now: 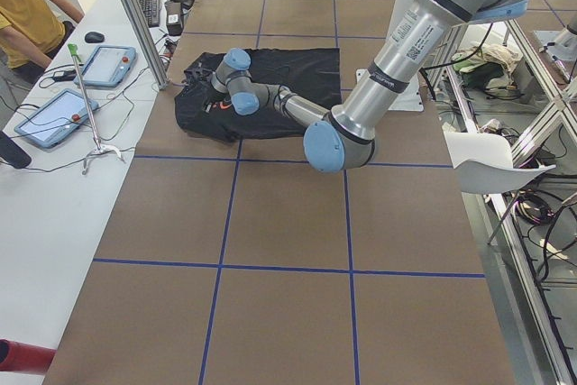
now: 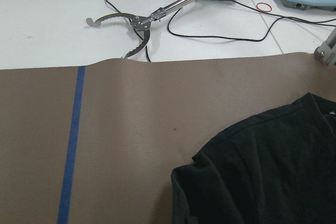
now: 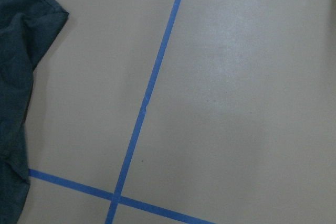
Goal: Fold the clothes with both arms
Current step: 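Fold the sleeve nearest the left gripper inward over the shirt body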
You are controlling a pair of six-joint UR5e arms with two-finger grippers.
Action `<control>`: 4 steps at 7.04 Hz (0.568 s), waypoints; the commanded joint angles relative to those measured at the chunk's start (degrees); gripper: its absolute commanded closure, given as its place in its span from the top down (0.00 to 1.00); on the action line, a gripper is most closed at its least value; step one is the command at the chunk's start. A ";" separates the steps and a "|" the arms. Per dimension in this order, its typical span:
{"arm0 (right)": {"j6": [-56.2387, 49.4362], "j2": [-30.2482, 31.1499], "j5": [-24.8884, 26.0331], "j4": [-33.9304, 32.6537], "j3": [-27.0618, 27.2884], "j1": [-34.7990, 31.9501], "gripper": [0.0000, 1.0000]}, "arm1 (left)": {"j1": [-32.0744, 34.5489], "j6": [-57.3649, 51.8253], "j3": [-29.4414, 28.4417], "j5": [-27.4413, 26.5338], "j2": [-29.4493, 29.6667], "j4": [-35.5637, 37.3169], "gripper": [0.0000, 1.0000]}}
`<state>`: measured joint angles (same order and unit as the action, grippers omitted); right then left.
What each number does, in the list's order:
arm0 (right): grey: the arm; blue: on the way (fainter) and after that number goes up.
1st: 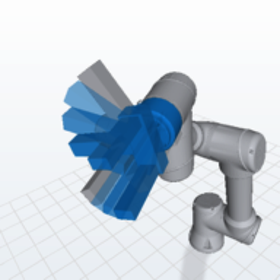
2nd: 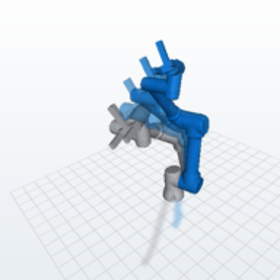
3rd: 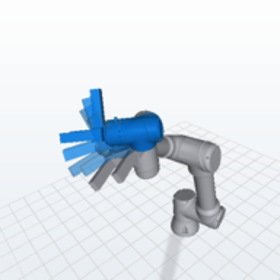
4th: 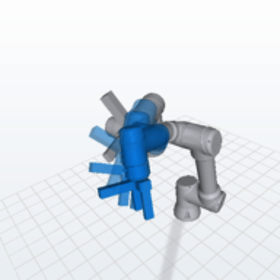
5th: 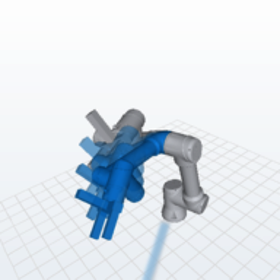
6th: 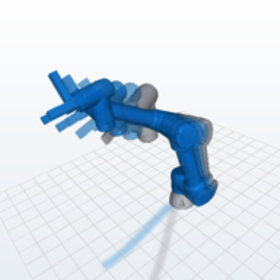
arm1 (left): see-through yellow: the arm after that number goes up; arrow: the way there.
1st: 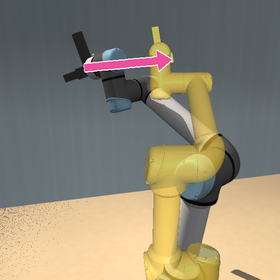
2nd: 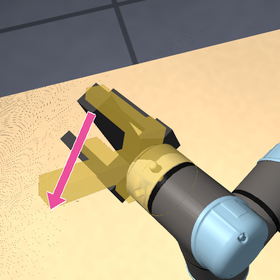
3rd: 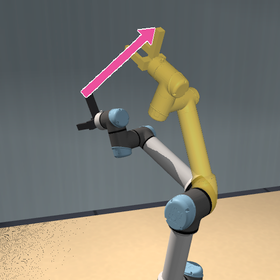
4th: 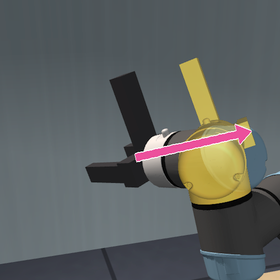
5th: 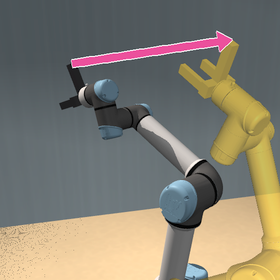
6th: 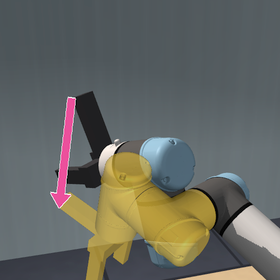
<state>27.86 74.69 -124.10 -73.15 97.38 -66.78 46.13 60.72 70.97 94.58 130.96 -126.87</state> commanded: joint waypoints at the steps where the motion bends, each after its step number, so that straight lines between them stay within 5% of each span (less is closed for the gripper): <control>1: 0.00 -0.07 0.00 -0.07 0.00 -0.01 1.00 | -4.28 6.66 -2.74 -2.30 6.21 4.79 0.00; 4: 0.09 -0.16 0.00 -0.07 -0.09 0.07 1.00 | -4.82 7.66 -12.24 -3.96 12.03 4.18 0.00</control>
<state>27.89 74.56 -124.10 -73.17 97.37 -66.74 41.43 68.11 61.47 91.62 141.36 -122.55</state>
